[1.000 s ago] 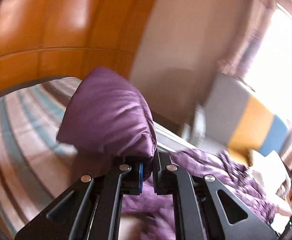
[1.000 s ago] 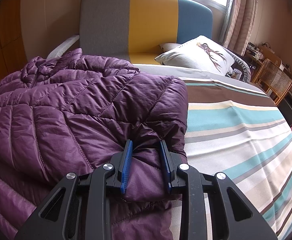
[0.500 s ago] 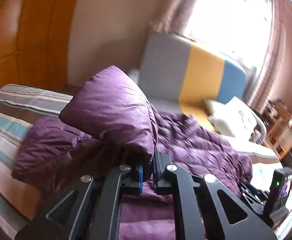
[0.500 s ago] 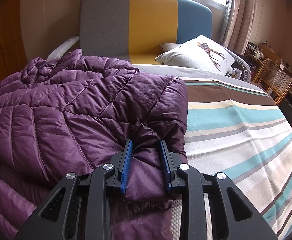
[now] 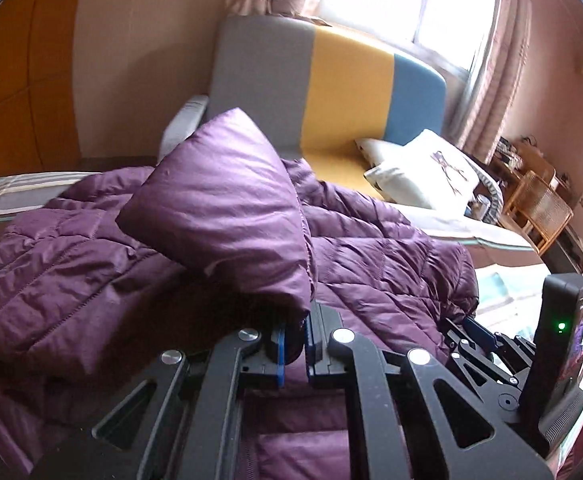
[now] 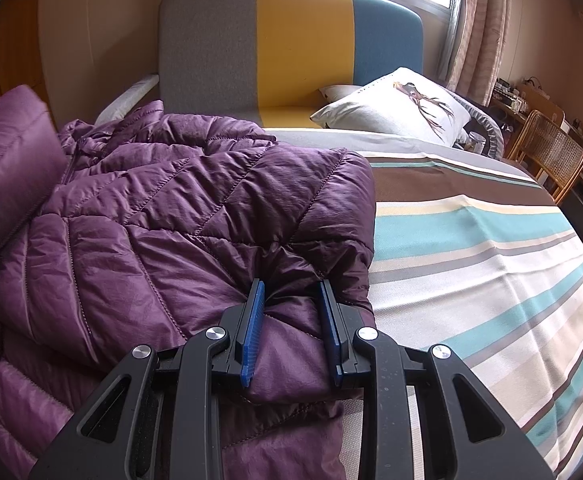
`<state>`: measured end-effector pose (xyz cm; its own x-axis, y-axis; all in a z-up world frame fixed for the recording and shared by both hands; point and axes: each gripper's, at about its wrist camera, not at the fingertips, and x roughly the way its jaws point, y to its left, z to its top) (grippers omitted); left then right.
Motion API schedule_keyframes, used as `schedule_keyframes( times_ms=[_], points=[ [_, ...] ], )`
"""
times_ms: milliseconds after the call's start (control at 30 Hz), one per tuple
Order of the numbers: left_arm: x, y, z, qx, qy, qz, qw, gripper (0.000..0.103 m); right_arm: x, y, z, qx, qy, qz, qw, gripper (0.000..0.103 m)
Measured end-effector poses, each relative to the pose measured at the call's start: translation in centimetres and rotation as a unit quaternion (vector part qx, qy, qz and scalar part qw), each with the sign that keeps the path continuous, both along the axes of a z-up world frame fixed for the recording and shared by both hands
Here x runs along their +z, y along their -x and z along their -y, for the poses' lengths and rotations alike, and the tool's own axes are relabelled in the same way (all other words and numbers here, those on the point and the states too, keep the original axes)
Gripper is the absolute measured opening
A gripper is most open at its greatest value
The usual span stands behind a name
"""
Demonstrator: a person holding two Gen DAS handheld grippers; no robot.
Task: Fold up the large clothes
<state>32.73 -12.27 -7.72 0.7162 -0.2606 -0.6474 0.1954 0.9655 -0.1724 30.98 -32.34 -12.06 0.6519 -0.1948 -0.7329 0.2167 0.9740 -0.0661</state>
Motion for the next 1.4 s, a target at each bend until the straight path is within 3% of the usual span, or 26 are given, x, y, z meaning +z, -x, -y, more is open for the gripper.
schedule_keyframes(
  times_ms=[133,200,267,333,467,633,733,867,967,1100,1200,1400],
  points=[
    [-0.3,-0.6,1.3,-0.018,0.008,-0.012,0.9997,0.007,0.0,0.0,0.2,-0.001,-0.006,0.001,1.000,0.028],
    [-0.9,-0.8,1.8,-0.027,0.010,-0.021,0.9994,0.016,0.0,0.1,0.2,0.000,-0.006,0.001,1.000,0.028],
    [-1.5,-0.7,2.1,-0.046,0.029,-0.030,0.9981,0.051,0.0,0.1,0.3,0.000,-0.006,0.001,1.000,0.028],
    [-1.8,0.0,2.4,-0.061,0.037,-0.027,0.9971,0.060,0.0,0.1,0.3,-0.001,-0.007,0.002,1.000,0.028],
    [-1.4,1.5,2.4,-0.080,0.033,-0.012,0.9962,0.060,0.0,0.0,0.2,-0.001,-0.004,0.001,1.000,0.028],
    [-0.9,3.2,1.0,-0.082,0.065,-0.016,0.9943,0.062,-0.1,0.0,0.0,-0.001,0.003,0.000,1.000,0.028],
    [-0.2,4.2,0.5,-0.094,0.065,-0.005,0.9935,0.067,-0.1,0.0,0.0,-0.001,0.002,0.000,1.000,0.028],
    [1.2,5.6,-1.3,-0.096,0.055,0.014,0.9938,0.067,0.1,-0.1,0.1,0.000,-0.005,0.000,1.000,0.028],
    [2.0,5.6,-4.1,-0.067,0.046,0.013,0.9966,0.066,1.1,0.5,0.5,0.005,-0.019,0.011,1.000,0.028],
    [2.3,4.3,-9.7,0.016,0.040,0.002,0.9991,0.063,4.1,1.9,-0.3,0.021,-0.006,0.047,0.999,0.028],
    [2.0,3.2,-13.2,0.066,0.025,0.000,0.9975,0.061,6.5,1.9,-1.9,0.046,-0.022,0.077,0.996,0.028],
    [0.0,0.7,-17.3,0.118,0.002,-0.035,0.9924,0.057,7.6,-1.4,-7.3,0.115,-0.061,0.064,0.989,0.028]
  ],
)
